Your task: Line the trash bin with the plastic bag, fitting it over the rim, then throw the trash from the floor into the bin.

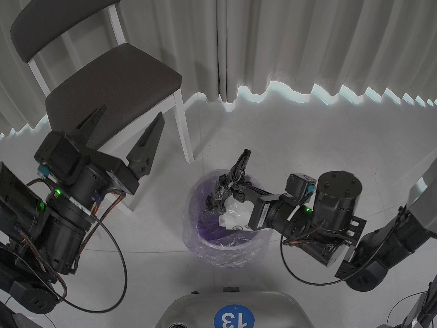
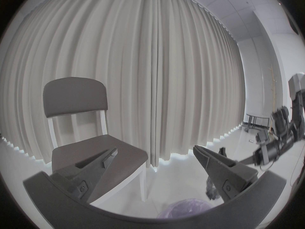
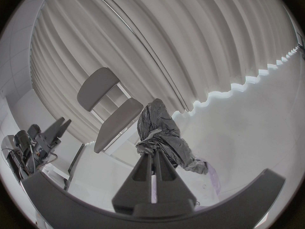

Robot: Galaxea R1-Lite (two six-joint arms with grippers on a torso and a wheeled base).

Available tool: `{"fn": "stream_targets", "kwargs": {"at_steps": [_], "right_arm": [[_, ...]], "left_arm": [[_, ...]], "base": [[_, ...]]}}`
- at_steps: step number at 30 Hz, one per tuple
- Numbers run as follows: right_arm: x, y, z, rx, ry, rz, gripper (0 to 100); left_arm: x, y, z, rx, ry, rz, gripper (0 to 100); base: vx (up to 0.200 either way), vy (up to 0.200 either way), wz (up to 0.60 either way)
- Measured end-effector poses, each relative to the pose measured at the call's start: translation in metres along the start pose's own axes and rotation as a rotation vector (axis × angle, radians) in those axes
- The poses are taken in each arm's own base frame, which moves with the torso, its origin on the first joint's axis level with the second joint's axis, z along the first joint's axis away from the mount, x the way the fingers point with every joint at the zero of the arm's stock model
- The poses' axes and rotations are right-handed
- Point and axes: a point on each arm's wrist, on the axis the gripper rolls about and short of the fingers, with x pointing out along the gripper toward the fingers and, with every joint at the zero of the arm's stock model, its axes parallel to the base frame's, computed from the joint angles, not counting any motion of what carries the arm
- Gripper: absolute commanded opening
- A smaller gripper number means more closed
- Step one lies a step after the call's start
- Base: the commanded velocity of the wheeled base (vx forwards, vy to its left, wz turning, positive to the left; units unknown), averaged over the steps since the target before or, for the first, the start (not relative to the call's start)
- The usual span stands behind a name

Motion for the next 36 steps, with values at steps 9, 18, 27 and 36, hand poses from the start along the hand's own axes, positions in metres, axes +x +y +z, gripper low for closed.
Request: {"fn": "stream_targets", "kwargs": {"at_steps": [9,18,27,36], "right_arm": [[0.023,-0.005,-0.034,-0.011,0.015,-0.01,0],[0.041,-0.001,-0.036,0.008,-0.049,0.008,0],[0.047,-0.002,-0.042,0.012,-0.065,0.016,0],[0.063,-0.009,-0.058,0.024,-0.112,0.032,0]], "left_arm": [[-0.007,0.0,0.0,0.031,0.008,-0.022,100],[0.002,-0.003,0.008,0.1,-0.065,-0.111,100],[0.001,-0.002,0.006,0.096,-0.054,-0.11,100],[0.001,-0.004,0.002,0.1,-0.04,-0.118,100]], "base": [[0.0,0.0,0.0],[0.0,0.0,0.0],[0.0,0.0,0.0],[0.0,0.0,0.0]]}}
